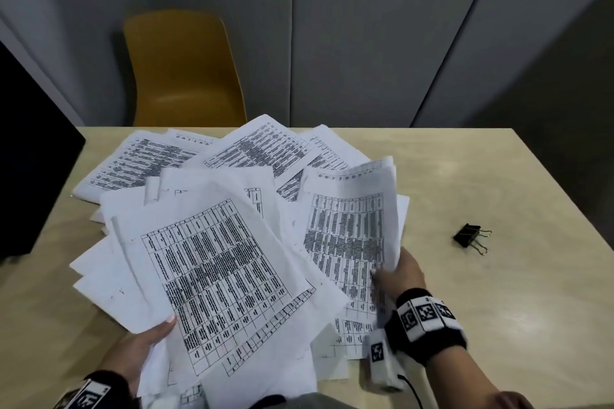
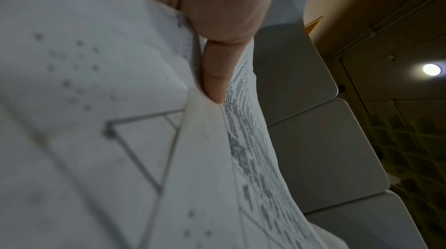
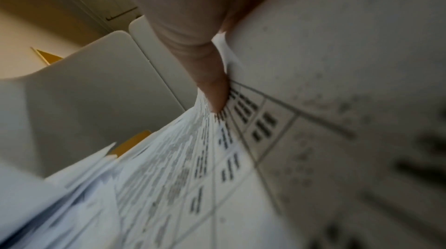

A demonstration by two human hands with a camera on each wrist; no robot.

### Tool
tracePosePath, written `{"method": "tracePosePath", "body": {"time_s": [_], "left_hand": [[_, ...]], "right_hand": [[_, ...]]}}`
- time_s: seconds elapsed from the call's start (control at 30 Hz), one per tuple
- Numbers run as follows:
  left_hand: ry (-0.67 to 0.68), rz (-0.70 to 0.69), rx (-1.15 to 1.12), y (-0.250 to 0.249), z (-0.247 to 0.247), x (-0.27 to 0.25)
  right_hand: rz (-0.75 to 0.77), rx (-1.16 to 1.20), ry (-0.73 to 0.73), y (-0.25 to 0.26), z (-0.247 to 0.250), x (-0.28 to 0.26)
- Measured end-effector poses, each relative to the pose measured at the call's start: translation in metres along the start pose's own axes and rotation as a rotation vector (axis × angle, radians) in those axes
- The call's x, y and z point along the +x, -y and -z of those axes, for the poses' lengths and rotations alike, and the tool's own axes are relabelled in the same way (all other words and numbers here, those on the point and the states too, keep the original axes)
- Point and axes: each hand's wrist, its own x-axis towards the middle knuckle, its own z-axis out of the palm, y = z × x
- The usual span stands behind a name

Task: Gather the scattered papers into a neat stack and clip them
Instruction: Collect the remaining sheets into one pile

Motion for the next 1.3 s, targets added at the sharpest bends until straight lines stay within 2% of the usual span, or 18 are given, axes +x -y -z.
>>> {"method": "tracePosePath", "body": {"time_s": [0.1,0.17,0.2,0.27,0.3,0.57,0.7,0.8,0.87,0.93,1.03,1.1,1.17,1.23,1.3], "left_hand": [[0.002,-0.007,0.027,-0.003,-0.005,-0.003],[0.006,0.000,0.041,-0.005,-0.007,-0.005],[0.009,0.001,0.055,-0.006,-0.008,-0.005],[0.016,0.007,0.062,-0.006,-0.010,-0.004],[0.014,-0.003,0.065,-0.005,-0.011,-0.003],[0.001,-0.043,0.102,-0.003,-0.016,0.002],[-0.004,-0.034,0.093,-0.001,-0.016,0.005],[-0.005,-0.035,0.087,-0.002,-0.018,0.002],[-0.008,-0.054,0.088,-0.004,-0.021,-0.002],[-0.003,-0.048,0.081,-0.003,-0.021,0.001],[-0.024,-0.031,0.100,0.002,-0.018,0.004],[-0.024,-0.018,0.104,0.003,-0.018,0.005],[-0.031,-0.024,0.106,0.003,-0.017,0.006],[-0.027,-0.029,0.112,0.003,-0.017,0.005],[-0.023,-0.040,0.117,0.004,-0.017,0.005]], "right_hand": [[-0.017,0.180,-0.050,-0.010,0.020,-0.001],[-0.116,0.436,-0.002,-0.017,0.027,0.000],[-0.159,0.492,0.050,-0.020,0.027,0.001],[-0.195,0.399,0.139,-0.025,0.026,0.003],[-0.190,0.347,0.126,-0.026,0.025,0.003],[0.062,-0.033,-0.256,-0.025,0.074,-0.005],[0.106,-0.074,-0.381,-0.020,0.100,-0.010],[0.177,-0.109,-0.539,-0.008,0.115,-0.020],[0.279,-0.082,-0.679,0.002,0.117,-0.027],[0.403,0.043,-0.787,0.012,0.112,-0.031],[0.581,0.227,-0.843,0.024,0.101,-0.033],[0.657,0.311,-0.851,0.030,0.091,-0.033],[0.661,0.394,-0.793,0.035,0.079,-0.031],[0.591,0.451,-0.631,0.038,0.061,-0.027],[0.434,0.478,-0.407,0.042,0.038,-0.023]]}}
